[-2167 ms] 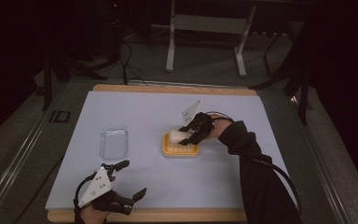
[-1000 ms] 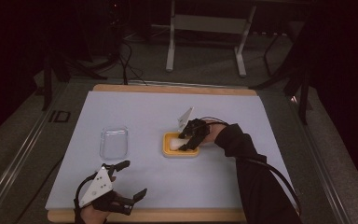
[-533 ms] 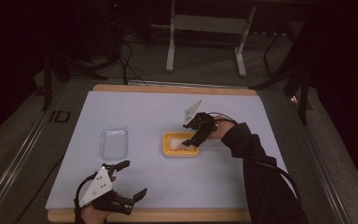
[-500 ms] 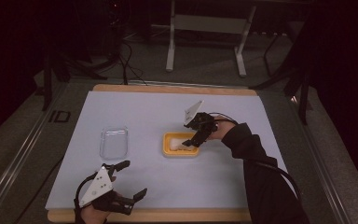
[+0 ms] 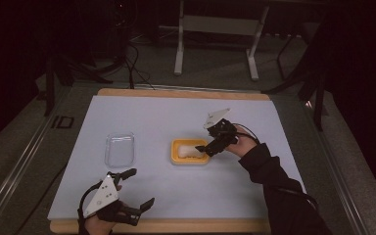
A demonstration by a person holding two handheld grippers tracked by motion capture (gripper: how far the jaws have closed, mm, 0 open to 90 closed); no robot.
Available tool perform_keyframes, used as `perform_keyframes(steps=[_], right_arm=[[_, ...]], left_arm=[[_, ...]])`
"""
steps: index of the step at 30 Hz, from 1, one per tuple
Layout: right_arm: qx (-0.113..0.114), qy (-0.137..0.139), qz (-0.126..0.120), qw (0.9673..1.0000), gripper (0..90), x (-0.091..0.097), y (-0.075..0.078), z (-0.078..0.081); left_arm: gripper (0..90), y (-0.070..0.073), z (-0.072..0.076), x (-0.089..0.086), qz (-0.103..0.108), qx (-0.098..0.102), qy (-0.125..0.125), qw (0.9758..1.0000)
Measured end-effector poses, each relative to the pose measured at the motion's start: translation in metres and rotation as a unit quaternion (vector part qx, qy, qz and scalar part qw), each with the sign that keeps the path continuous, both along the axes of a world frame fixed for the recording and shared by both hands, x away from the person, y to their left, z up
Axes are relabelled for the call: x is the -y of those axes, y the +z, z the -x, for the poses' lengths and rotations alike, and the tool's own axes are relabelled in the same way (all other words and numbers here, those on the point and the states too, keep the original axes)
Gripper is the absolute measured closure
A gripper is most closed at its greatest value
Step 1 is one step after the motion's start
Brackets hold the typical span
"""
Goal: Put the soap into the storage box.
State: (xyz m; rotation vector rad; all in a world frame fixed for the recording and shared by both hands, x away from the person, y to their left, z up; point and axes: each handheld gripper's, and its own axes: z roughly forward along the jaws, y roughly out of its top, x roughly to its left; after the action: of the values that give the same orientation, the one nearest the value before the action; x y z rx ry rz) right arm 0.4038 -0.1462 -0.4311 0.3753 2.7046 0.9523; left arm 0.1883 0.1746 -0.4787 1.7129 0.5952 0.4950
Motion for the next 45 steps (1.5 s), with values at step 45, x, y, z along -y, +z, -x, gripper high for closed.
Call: perform_keyframes(steps=[45], right_arm=[[0.023,-0.235,-0.079,0.9684,13.4,0.091,-0.028,0.088]], left_arm=[[1.1,-0.001,0.0,0.001,-0.002,-0.004,0.0,1.0]])
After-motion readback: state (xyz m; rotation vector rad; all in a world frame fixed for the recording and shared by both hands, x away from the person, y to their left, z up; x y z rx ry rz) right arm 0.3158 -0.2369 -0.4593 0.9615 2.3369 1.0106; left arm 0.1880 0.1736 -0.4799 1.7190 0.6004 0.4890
